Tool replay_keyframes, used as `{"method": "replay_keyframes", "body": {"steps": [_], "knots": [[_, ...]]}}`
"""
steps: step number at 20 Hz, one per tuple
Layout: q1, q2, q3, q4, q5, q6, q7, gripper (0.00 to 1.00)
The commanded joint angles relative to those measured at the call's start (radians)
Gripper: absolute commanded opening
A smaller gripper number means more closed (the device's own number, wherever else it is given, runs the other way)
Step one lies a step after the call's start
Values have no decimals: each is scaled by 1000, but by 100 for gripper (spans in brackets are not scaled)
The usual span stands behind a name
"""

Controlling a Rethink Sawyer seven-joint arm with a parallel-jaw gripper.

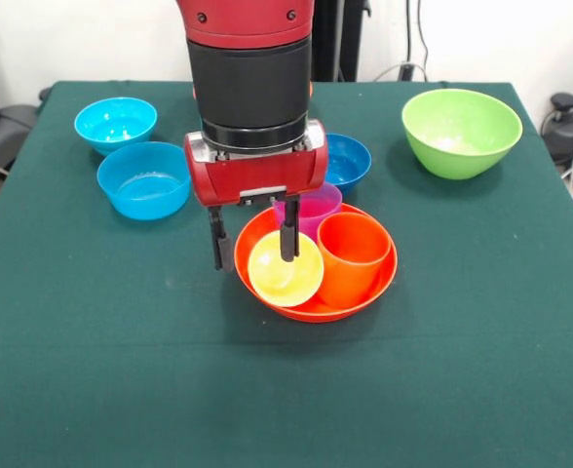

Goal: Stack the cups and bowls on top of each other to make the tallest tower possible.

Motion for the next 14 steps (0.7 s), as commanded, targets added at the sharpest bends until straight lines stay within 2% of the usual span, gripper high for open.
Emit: {"method": "replay_keyframes", "body": {"steps": [1,14], "knots": [[3,13,10,52,-44,20,-150,100],[52,2,-64,13,-85,63,-99,100]]}}
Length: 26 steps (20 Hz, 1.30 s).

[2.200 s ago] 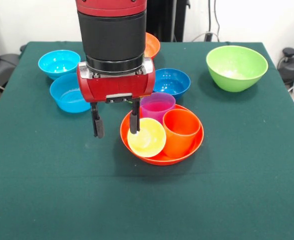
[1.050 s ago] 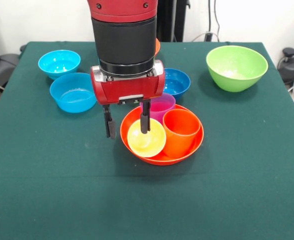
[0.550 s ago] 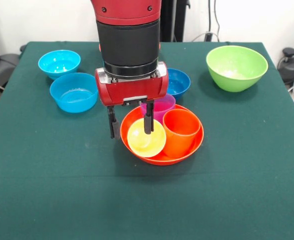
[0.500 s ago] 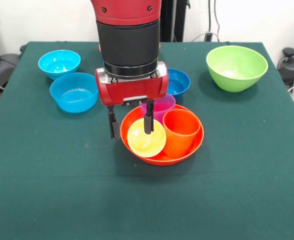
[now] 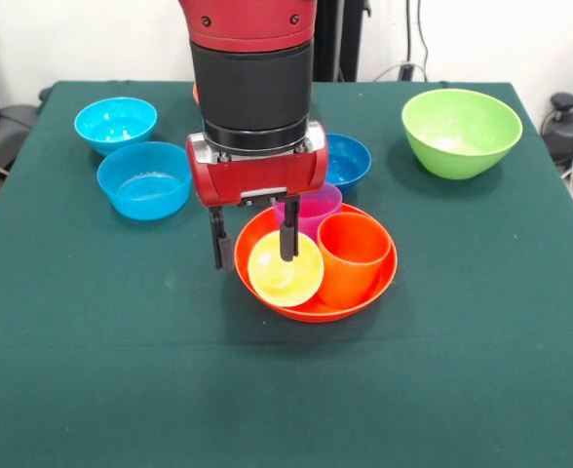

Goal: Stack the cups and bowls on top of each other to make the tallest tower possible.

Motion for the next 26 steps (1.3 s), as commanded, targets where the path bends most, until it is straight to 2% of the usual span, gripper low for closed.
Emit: {"method": "replay_keyframes", "body": {"steps": [1,12,17,26], "knots": [[41,1,-50,14,-81,62,-99,100],[37,-1,-63,44,-69,53,-80,100],[43,4,-71,35,-64,84,-80,100],[54,14,-70,24,-76,47,-85,100]]}}
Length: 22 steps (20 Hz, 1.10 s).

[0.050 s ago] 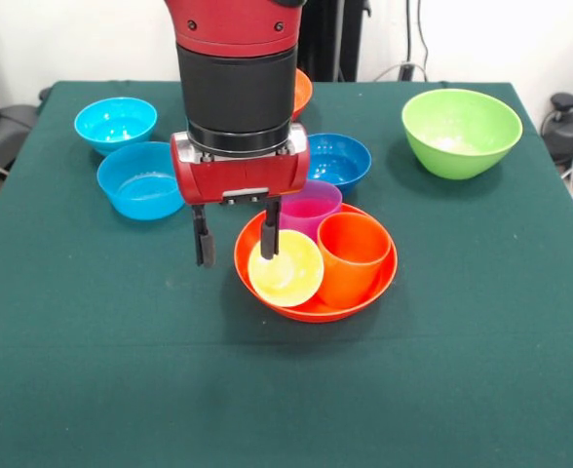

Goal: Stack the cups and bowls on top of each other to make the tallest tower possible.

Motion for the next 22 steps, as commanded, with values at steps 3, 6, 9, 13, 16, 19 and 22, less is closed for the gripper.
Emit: {"method": "replay_keyframes", "body": {"steps": [3,6,9,13,16,19,22], "knots": [[39,21,-18,23,-63,29,-96,100],[30,22,-5,29,-61,3,-109,100],[19,27,17,38,-59,-33,-125,100],[20,29,24,39,-60,-47,-128,100],[20,36,27,31,-57,-36,-137,100],[13,44,39,30,-55,-51,-148,100],[8,53,46,27,-53,-56,-156,100]]}}
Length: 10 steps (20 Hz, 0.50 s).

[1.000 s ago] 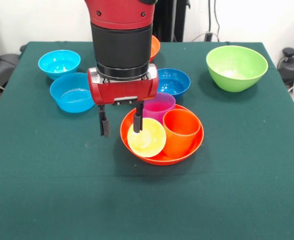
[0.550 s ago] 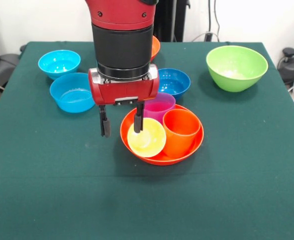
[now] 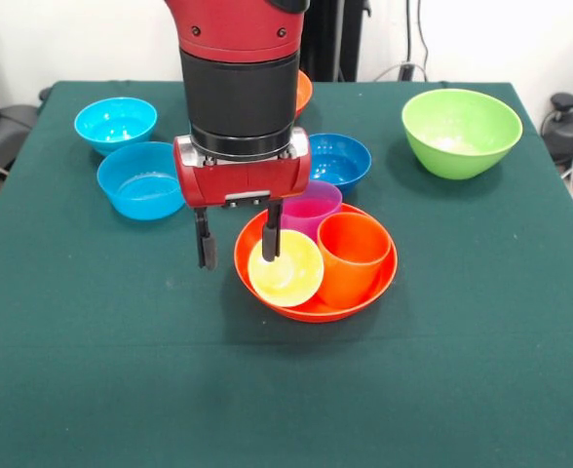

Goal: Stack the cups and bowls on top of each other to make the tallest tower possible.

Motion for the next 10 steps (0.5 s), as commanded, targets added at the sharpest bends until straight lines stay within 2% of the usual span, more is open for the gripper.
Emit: {"method": "replay_keyframes", "body": {"steps": [1,10], "knots": [[4,48,49,29,-51,-54,-155,100],[31,51,13,3,-48,59,-147,100]]}}
